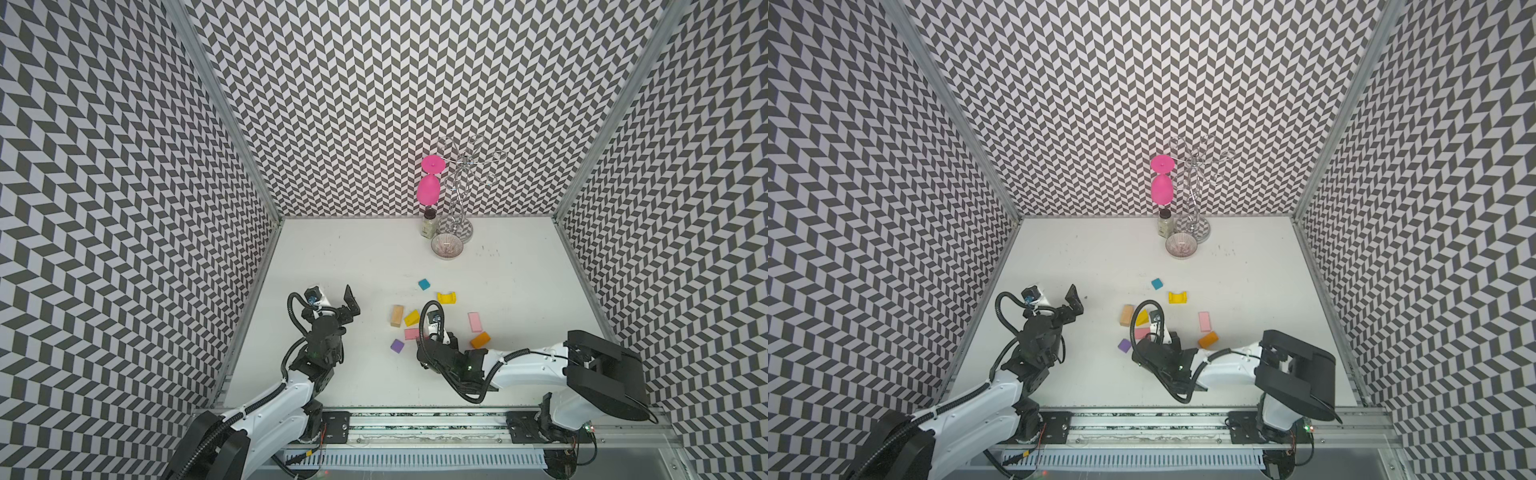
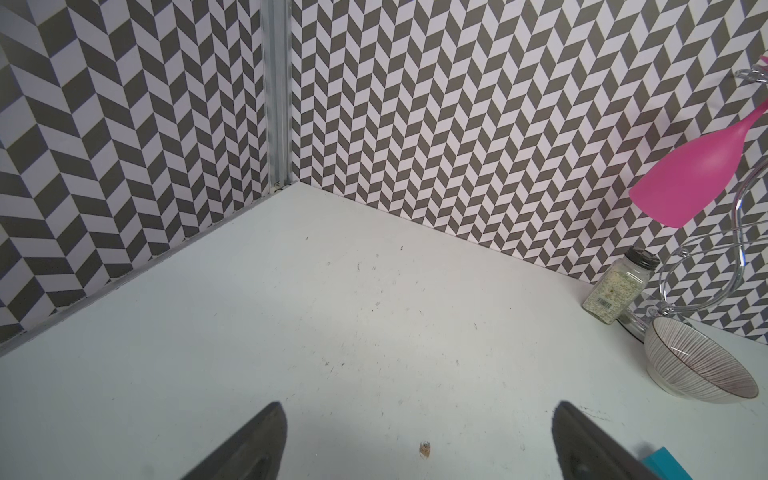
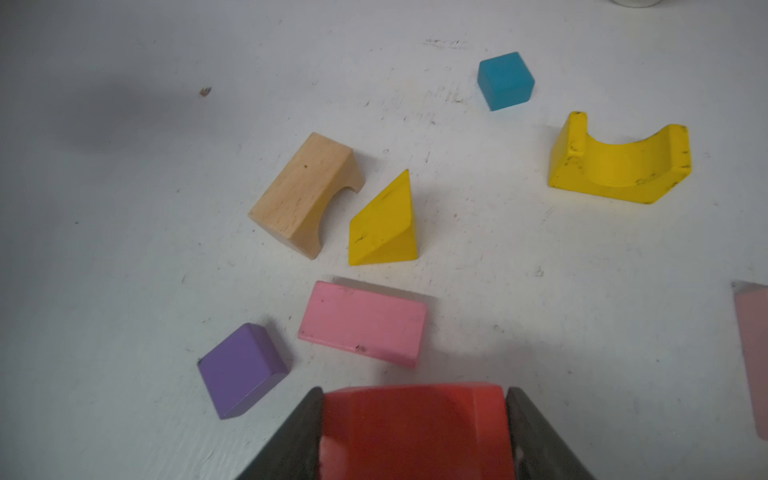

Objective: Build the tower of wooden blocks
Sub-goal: 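Carry the red arch block toward the placed yellow arch block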

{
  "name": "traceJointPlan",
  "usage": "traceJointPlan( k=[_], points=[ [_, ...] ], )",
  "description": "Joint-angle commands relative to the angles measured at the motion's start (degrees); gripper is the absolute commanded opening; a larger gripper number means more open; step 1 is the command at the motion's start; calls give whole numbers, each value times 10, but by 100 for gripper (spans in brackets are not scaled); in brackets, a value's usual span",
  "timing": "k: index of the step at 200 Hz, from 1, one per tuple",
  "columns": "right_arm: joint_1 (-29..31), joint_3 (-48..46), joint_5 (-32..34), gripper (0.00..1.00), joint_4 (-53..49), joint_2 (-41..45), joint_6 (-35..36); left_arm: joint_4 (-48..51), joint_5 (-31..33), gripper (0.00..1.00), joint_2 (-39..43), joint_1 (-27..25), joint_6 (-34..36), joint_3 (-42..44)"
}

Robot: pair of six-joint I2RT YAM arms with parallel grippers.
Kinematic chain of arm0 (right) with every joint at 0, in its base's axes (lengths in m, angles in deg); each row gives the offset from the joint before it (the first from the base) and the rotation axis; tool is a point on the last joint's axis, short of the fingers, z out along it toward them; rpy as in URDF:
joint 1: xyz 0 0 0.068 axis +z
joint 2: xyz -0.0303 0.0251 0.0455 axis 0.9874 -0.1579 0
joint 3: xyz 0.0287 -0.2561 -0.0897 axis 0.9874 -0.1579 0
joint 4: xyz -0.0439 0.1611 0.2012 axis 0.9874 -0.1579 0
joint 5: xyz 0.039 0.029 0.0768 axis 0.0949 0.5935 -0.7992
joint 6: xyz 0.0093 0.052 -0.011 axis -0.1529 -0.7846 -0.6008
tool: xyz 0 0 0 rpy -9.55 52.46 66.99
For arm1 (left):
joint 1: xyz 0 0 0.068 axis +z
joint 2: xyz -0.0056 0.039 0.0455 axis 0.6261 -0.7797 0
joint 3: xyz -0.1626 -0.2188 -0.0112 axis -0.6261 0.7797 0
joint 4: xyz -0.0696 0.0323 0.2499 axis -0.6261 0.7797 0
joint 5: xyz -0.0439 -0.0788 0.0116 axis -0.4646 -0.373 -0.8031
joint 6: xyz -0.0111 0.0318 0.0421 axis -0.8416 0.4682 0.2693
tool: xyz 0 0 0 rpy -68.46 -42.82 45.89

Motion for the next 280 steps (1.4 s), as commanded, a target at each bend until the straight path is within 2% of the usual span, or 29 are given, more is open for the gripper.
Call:
traceJointPlan(
  k=[1,32,60,98,178,200,280],
  points=[
    [-32,-8,41,41,-20,20,-48,-7,1,100,-3,3,-2,-7],
    [-85,4,44,38,-50,6,-72,-7,1,100,-3,3,-3,-7],
    [-115,14,48,39,-44,-6,-60,-7,1,100,-4,4,-3,-8],
    [-156,15,14,38,-11,-19,-35,-5,3,100,-9,3,-3,-10],
    [-183,46,-15,39,4,-56,-10,-2,7,100,-13,3,-3,-14],
    [-187,47,-20,46,9,-58,-7,-2,7,100,-13,4,-3,-14],
    [-204,54,-50,49,33,-73,23,-2,7,100,-16,3,-3,-16]
  ],
)
